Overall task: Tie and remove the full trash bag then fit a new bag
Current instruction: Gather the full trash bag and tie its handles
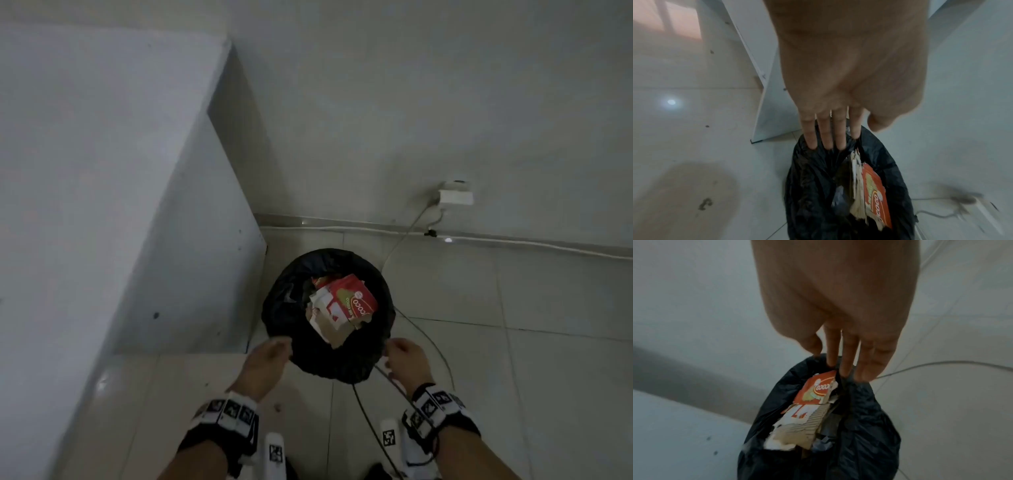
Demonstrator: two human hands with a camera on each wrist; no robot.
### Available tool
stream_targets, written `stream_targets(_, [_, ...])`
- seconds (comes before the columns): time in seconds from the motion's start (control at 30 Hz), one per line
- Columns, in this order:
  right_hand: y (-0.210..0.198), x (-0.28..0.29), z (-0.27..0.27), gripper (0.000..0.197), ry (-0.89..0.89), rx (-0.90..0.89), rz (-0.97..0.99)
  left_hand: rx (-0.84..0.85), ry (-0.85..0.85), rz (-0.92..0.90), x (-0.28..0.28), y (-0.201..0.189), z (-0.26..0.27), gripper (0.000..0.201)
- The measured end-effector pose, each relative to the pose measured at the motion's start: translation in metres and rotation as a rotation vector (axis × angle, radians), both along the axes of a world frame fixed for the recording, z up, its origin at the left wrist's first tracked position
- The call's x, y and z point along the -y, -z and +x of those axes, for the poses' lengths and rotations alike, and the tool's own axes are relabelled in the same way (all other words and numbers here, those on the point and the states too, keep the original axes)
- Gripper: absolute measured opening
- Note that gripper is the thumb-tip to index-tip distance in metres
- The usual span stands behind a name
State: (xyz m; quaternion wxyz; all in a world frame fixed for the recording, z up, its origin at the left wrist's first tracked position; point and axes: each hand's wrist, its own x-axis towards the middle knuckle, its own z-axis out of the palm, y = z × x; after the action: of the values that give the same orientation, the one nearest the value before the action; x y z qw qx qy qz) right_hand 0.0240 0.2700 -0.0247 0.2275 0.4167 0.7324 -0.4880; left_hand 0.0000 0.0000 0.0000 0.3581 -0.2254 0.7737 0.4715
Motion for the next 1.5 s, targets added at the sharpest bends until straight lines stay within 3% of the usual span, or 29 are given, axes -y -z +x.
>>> stream_targets(0.07, [0.038,-0.004,-0.006,0.032,0.195,0.001,0.092,-0.133,-0.161,-0.082,-0.006,0.036,-0.019,0.045])
stream_targets(0.13, [0.076,-0.003,-0.016,0.044,0.393,-0.018,-0.033,-0.177,-0.338,-0.093,-0.007,0.067,-0.041,0.053])
stream_targets(0.2, [0.112,0.011,-0.018,0.062,0.413,-0.1,-0.208,-0.089,-0.468,-0.064,-0.003,0.119,-0.049,0.06])
stream_targets(0.3, [0.157,0.026,-0.014,0.097,0.416,-0.272,-0.261,0.023,-0.595,0.114,0.016,0.22,-0.049,0.11])
stream_targets(0.37, [0.169,0.022,-0.013,0.099,0.357,-0.228,-0.229,0.053,-0.61,0.255,0.017,0.233,-0.051,0.12])
stream_targets(0.43, [0.176,0.015,-0.014,0.074,0.472,-0.151,-0.334,0.079,-0.603,0.304,0.007,0.191,-0.05,0.115])
stream_targets(0.5, [0.168,0.014,-0.016,0.068,0.612,-0.103,-0.439,0.108,-0.625,0.383,0.009,0.176,-0.047,0.115])
stream_targets(0.57, [0.16,0.012,-0.01,0.059,0.612,-0.153,-0.506,0.165,-0.623,0.456,0.016,0.165,-0.045,0.108])
stream_targets(0.67, [0.152,0.016,0.005,0.037,0.694,-0.223,-0.536,0.188,-0.608,0.373,0.031,0.154,-0.047,0.086])
stream_targets(0.73, [0.141,0.016,0.008,0.035,0.723,-0.256,-0.478,0.159,-0.611,0.337,0.041,0.149,-0.052,0.087])
stream_targets(0.8, [0.125,0.013,-0.001,0.034,0.723,-0.332,-0.498,0.127,-0.643,0.36,0.047,0.145,-0.061,0.076])
stream_targets(0.9, [0.095,-0.001,-0.031,0.017,0.658,-0.431,-0.576,0.041,-0.722,0.432,0.039,0.129,-0.073,0.047])
stream_targets(1.03, [0.062,-0.011,-0.083,0.02,0.571,-0.393,-0.6,-0.013,-0.712,0.422,0.027,0.12,-0.093,0.041])
stream_targets(1.17, [0.024,-0.02,-0.115,0.021,0.336,-0.677,-0.425,-0.236,-0.644,0.422,0.024,0.091,-0.12,0.038])
stream_targets(1.27, [0.017,-0.027,-0.115,0.028,0.18,-0.608,-0.298,-0.465,-0.546,0.289,0.024,0.069,-0.129,0.026])
stream_targets(1.37, [0.007,-0.027,-0.116,0.028,0.03,-0.544,-0.256,-0.582,-0.419,0.175,0.024,0.059,-0.128,0.023])
stream_targets(1.5, [-0.028,-0.037,-0.122,0.024,0.086,-0.853,-0.174,-0.708,-0.469,0.344,0.016,0.032,-0.124,0.005])
